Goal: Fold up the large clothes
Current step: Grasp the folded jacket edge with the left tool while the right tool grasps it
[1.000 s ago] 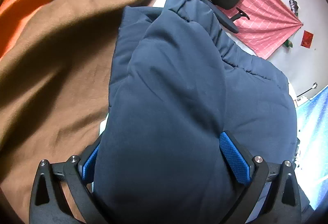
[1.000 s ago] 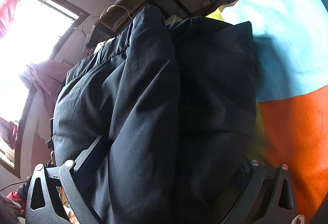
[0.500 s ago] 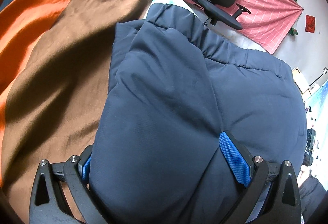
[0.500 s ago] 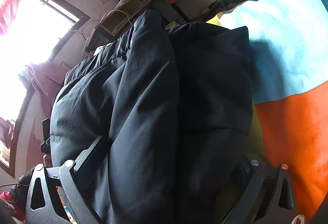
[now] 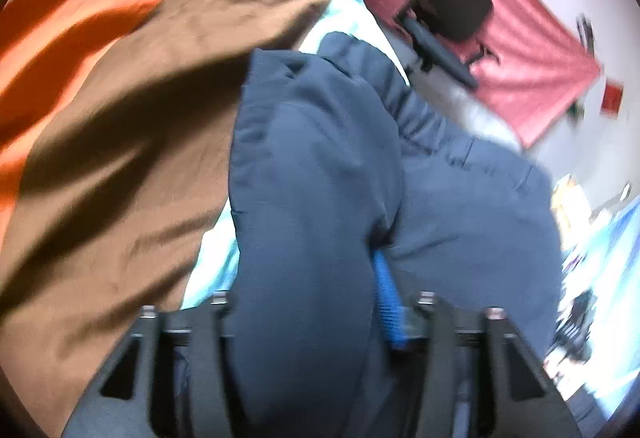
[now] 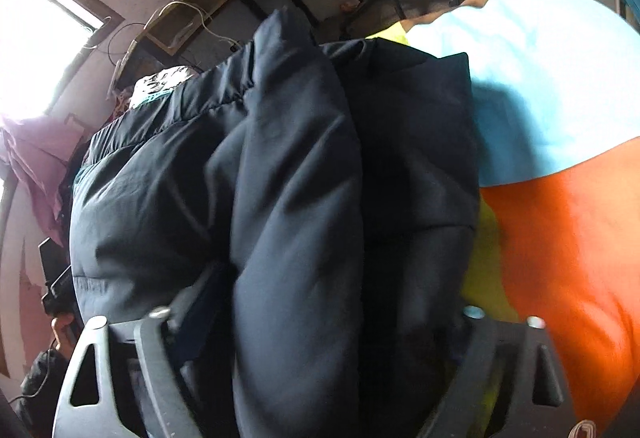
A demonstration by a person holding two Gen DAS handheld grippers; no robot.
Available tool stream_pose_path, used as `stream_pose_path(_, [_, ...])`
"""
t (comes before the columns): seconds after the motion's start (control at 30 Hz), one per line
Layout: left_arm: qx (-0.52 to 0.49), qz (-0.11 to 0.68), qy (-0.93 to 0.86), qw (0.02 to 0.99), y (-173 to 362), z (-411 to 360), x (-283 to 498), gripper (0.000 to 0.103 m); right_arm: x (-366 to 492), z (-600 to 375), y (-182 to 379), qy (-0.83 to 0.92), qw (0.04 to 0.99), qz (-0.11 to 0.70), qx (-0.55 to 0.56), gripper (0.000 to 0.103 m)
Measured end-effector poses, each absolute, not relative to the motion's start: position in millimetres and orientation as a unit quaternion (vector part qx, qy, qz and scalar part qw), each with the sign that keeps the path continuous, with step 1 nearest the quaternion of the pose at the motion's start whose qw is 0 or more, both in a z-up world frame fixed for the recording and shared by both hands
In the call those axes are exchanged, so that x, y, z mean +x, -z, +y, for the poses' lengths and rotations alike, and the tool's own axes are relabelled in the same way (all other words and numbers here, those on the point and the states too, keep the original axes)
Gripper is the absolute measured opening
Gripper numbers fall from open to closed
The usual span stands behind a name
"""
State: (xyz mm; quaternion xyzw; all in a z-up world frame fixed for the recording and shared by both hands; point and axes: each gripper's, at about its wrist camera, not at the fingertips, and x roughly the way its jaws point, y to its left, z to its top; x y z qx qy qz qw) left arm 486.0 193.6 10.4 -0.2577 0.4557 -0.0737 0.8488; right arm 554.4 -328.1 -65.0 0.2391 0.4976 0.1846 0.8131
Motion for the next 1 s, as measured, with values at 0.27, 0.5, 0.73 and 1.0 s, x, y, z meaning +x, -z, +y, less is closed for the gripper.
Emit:
stream_pose_path(0.27, [-0.270,0.412,0.060,0.868,-45.7,183.7,471.3,0.008,538.5,-317.9,31.4,-0.143,0.835,0.491,0.203,0.035])
stream_pose_path(0.5, [-0.244,0.371,0.110,0.889,-107.9,151.7,468.8,0.005,519.2,-317.8,-16.0,-0.163,0.860,0.438,0.204,0.018])
stream_pose_path(0.73, [-0.195,0.401,0.085,0.891,-94.1,151.2,464.9,0.006,512.1,-303.2,-49.6,-0.174,0.870,0.429,0.170,0.018])
stream_pose_path(1.0, [-0.171,0.423,0.077,0.887,-39.0,164.7,485.1,0.024,514.7,-306.7,-19.0,-0.160,0.860,0.448,0.184,0.018])
